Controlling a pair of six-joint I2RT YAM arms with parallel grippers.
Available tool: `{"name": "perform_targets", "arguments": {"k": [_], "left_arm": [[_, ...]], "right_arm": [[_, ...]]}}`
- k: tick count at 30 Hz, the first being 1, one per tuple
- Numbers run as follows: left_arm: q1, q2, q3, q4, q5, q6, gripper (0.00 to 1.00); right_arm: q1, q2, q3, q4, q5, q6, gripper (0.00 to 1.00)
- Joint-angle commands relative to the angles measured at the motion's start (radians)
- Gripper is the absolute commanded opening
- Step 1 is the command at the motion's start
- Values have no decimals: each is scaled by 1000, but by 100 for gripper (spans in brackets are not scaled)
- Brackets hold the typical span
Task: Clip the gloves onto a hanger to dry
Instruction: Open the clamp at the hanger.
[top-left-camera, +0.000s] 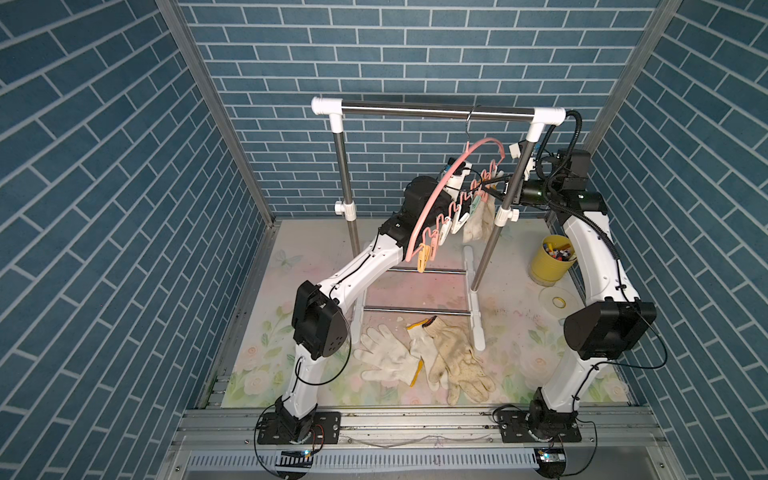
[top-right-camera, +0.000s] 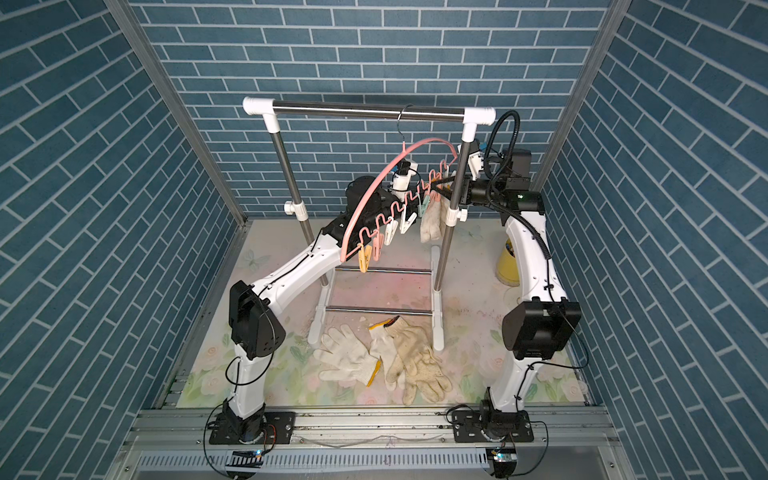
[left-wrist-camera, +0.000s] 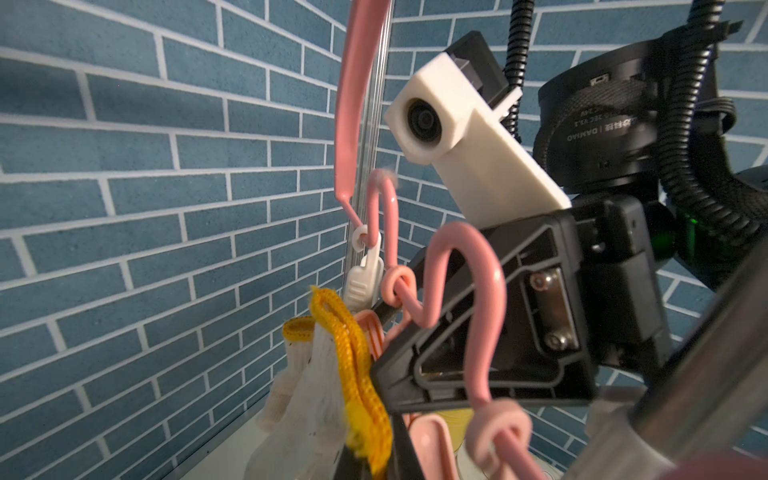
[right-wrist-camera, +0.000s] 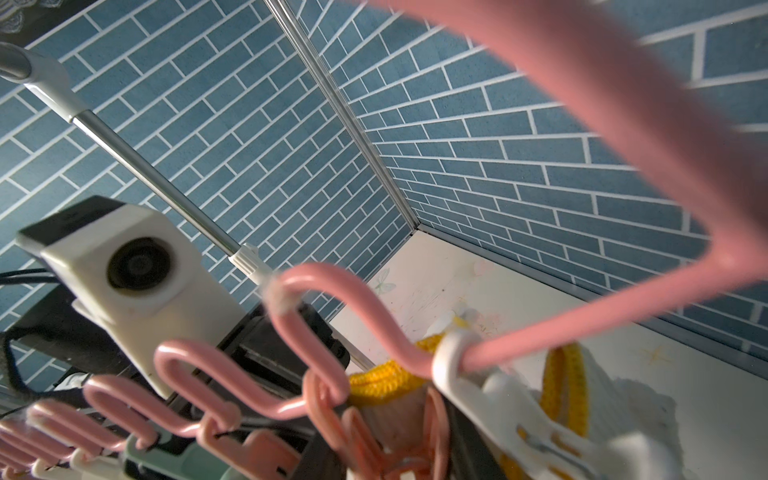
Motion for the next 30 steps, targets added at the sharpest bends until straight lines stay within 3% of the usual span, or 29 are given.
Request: {"name": "perform_targets", "arguments": {"k": [1,13,18,25,30], "left_arm": [[-1,-30,-1,40,-1,15,0],[10,-79,-86,-11,-2,87,0],[14,-96,-133,-61,61,177,0],[14,-89,-157,-60,234,284,0],[14,-80,-160,-58,256,298,0]], "right_arm": [[6,5,24,-18,-1,-53,29],[7,-8,24,-36,11,-83,14],[6,-15,27,-39,16,-87,7],[6,-20,35,-51,22,-99,7],[4,-22,38,-57,23,-104,7]]}}
